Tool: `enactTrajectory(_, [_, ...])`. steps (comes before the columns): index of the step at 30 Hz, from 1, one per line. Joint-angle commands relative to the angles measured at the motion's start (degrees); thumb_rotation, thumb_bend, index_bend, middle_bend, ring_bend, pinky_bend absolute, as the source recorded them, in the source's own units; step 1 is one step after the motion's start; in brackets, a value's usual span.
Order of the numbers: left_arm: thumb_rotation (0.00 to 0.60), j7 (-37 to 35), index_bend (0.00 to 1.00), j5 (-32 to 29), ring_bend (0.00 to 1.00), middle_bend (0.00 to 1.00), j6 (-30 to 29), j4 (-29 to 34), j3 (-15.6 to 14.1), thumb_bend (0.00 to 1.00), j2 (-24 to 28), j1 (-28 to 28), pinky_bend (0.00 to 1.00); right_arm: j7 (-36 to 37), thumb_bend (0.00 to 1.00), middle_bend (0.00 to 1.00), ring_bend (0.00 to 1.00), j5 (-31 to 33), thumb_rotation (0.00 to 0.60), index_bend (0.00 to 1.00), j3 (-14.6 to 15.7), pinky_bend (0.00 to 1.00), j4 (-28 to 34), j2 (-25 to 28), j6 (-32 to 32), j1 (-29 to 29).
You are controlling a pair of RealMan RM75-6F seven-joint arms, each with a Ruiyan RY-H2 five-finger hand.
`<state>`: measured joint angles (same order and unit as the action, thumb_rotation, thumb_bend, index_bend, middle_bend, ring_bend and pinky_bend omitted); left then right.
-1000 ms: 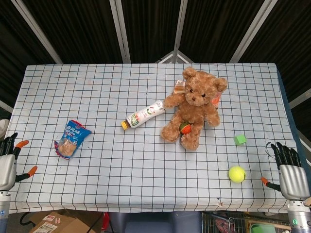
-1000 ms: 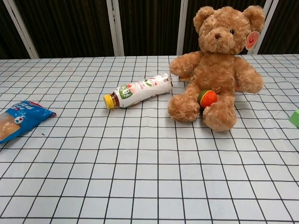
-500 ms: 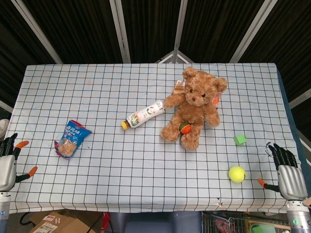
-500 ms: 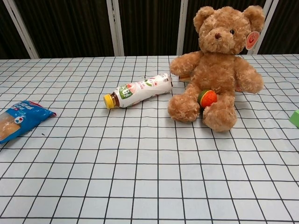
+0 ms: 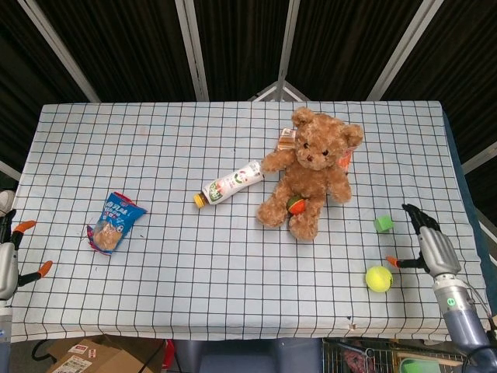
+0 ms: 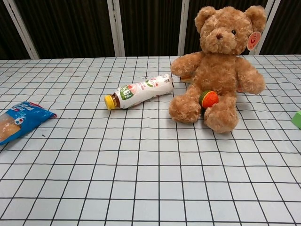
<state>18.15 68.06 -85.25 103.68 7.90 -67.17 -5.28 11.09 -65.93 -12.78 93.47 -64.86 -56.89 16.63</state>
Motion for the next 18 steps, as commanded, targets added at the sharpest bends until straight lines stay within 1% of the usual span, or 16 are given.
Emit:
enactTrajectory(1, [0.6, 0.5, 0.24, -1.0, 0.0, 0.0, 0.3, -0.4, 0.6, 0.28, -0.3, -0.4, 0.0, -0.6, 0.11, 0.0, 0.0, 10.8, 0.6, 0.06, -5.3, 0.0, 1.9, 0.2, 7.0, 6.7])
enactTrajectory(4, [0.6, 0.7, 0.24, -2.0, 0.0, 0.0, 0.6, -0.8, 1.0, 0.28, -0.5, -0.7, 0.0, -2.4, 0.11, 0.0, 0.0, 18.5, 0.6, 0.1, -7.3, 0.0, 1.1, -1.0, 9.3, 10.4])
enactTrajectory(6, [0.6, 0.9, 0.24, -2.6, 0.0, 0.0, 1.0, -1.1, 1.2, 0.28, -0.6, -1.0, 0.0, -4.9, 0.11, 0.0, 0.0, 24.1, 0.6, 0.12, -8.1, 0.0, -0.1, -2.6, 8.3, 12.7])
enactTrajectory(9, [0.6, 1.2, 0.24, -3.5, 0.0, 0.0, 1.6, -1.6, 1.5, 0.28, -0.9, -1.4, 0.0, -9.3, 0.11, 0.0, 0.0, 31.0, 0.6, 0.16, -8.3, 0.0, -1.8, -5.0, 6.6, 15.7])
enactTrajectory(14, [0.6, 1.5, 0.24, -5.1, 0.0, 0.0, 2.6, -2.4, 2.0, 0.28, -1.2, -2.1, 0.0, -14.0, 0.11, 0.0, 0.0, 39.4, 0.6, 0.2, -8.2, 0.0, -4.8, -8.1, 5.3, 19.4])
enactTrajectory(18, [0.6, 1.5, 0.24, -6.1, 0.0, 0.0, 3.2, -2.7, 2.5, 0.28, -1.4, -2.6, 0.0, -16.7, 0.11, 0.0, 0.0, 42.6, 0.6, 0.21, -8.3, 0.0, -6.9, -10.3, 4.8, 21.8])
